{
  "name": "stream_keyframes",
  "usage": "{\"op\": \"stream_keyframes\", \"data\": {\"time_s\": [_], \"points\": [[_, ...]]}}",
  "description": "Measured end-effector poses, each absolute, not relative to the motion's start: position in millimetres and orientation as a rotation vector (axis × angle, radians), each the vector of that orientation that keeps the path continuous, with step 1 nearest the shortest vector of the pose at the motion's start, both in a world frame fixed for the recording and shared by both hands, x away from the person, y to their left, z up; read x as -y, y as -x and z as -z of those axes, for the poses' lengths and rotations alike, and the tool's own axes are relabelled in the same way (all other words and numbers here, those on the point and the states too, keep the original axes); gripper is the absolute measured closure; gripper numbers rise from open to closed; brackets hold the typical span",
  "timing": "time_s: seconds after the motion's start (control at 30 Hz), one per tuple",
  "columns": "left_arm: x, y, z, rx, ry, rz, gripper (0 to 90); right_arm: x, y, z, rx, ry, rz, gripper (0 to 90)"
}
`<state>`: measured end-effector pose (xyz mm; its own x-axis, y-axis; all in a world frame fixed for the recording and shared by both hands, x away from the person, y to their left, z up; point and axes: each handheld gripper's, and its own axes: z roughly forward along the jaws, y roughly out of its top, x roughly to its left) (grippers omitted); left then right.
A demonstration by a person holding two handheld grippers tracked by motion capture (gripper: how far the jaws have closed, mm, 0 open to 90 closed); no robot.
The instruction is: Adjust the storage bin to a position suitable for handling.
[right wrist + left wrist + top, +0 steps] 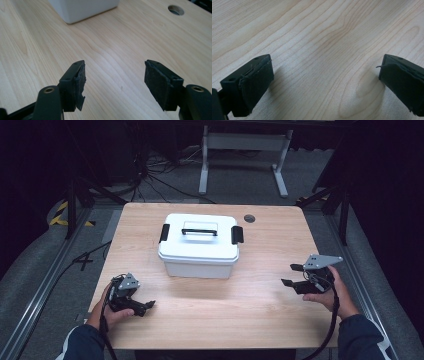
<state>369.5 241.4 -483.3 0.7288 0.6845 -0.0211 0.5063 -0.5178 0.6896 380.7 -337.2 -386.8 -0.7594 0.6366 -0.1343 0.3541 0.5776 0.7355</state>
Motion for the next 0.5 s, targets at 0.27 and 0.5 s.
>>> {"op": "stream_keyframes", "data": {"time_s": [0.27,0.5], "points": [[-241,-370,483,-0.894,-2.232,-0.332,0.1,316,-393,337,-2.434,-0.701,-1.038,35.9],[-241,-370,483,-0.894,-2.233,-0.331,0.1,287,-409,302,-2.468,-0.600,-0.974,38.1]]}}
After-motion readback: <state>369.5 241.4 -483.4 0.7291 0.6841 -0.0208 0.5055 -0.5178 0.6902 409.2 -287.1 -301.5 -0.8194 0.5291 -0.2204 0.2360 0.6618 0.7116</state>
